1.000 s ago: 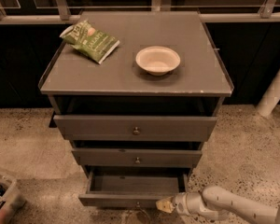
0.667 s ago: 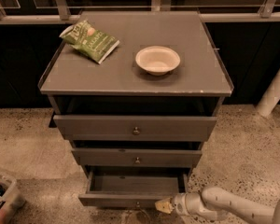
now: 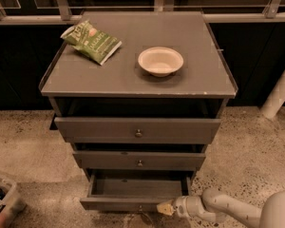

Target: Close bottom drawer

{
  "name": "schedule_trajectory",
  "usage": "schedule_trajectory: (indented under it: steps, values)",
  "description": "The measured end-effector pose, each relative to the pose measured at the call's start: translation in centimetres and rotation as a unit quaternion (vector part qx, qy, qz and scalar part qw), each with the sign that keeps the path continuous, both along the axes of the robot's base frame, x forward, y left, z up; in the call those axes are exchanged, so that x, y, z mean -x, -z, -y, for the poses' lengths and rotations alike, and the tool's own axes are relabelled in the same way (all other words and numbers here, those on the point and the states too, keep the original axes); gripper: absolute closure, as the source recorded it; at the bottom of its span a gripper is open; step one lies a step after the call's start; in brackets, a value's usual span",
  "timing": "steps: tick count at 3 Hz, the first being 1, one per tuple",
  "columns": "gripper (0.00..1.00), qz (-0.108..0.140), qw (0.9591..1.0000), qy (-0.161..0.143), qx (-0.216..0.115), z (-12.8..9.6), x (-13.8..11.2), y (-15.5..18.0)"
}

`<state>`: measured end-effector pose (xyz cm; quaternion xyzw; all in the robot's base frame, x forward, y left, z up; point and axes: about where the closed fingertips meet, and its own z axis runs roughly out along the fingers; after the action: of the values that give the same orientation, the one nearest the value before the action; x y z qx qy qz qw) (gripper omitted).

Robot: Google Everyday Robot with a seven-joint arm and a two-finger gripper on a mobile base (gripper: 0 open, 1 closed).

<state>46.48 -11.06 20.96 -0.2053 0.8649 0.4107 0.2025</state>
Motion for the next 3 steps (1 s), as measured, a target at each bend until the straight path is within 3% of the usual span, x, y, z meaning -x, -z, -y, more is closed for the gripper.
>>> schedule_trajectory:
  steps: [1,3]
  values:
    - [1.0,0.022,0.9995,0.02,0.014,0.6,-1.6,1.1]
    - [1.0,0.037,0.9958,0.064,0.054,2.1,-3.2,2.5]
